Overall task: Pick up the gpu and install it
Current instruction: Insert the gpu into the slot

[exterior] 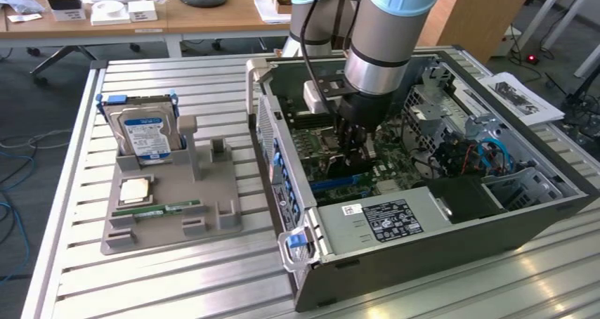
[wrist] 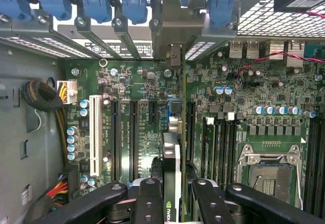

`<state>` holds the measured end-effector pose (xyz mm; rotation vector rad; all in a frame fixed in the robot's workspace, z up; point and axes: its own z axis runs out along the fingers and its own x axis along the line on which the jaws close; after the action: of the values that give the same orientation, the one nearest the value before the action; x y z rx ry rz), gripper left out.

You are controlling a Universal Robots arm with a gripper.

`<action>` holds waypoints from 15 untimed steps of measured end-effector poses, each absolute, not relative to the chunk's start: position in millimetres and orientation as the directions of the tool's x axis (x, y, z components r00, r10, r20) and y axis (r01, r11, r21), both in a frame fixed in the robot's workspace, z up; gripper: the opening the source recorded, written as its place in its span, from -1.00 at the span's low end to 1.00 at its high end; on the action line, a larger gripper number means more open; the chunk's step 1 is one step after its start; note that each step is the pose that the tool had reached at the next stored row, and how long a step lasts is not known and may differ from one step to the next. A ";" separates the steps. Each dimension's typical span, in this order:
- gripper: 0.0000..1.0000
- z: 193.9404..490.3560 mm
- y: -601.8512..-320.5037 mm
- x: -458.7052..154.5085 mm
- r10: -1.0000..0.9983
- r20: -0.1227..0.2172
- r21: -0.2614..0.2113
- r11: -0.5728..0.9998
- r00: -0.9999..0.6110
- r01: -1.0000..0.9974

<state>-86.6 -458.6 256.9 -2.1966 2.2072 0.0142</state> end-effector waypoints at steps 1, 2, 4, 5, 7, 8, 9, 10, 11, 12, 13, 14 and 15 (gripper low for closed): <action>-0.47 256.8 -458.6 -86.7 -1.000 -0.026 -0.013 0.005 -0.005 -1.000; -0.47 256.5 -458.6 -86.7 -1.000 -0.026 -0.013 0.005 -0.005 -1.000; -0.47 256.4 -458.5 -86.7 -1.000 -0.026 -0.013 0.005 -0.005 -1.000; -0.47 256.4 -458.5 -86.7 -1.000 -0.026 -0.013 0.005 -0.005 -1.000; -0.47 256.3 -458.5 -86.9 -1.000 -0.026 -0.013 0.005 -0.005 -1.000; -0.47 255.9 -458.5 -87.0 -1.000 -0.026 -0.013 0.005 -0.005 -1.000; -0.47 255.5 -458.5 -87.0 -1.000 -0.026 -0.013 0.005 -0.005 -1.000; -0.47 255.2 -458.5 -87.0 -1.000 -0.026 -0.013 0.005 -0.005 -1.000; -0.47 254.7 -458.6 -87.0 -1.000 -0.026 -0.013 0.005 -0.005 -1.000; -0.47 254.7 -458.6 -87.0 -1.000 -0.026 -0.013 0.005 -0.005 -1.000; -0.47 254.7 -458.6 -87.0 -1.000 -0.026 -0.013 0.005 -0.005 -1.000; -0.47 254.6 -458.5 -87.0 -1.000 -0.026 -0.013 0.005 -0.005 -1.000; -0.47 254.6 -458.5 -87.0 -1.000 -0.026 -0.013 0.005 -0.005 -1.000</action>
<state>-87.0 -458.5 254.6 -2.1967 2.2073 0.0142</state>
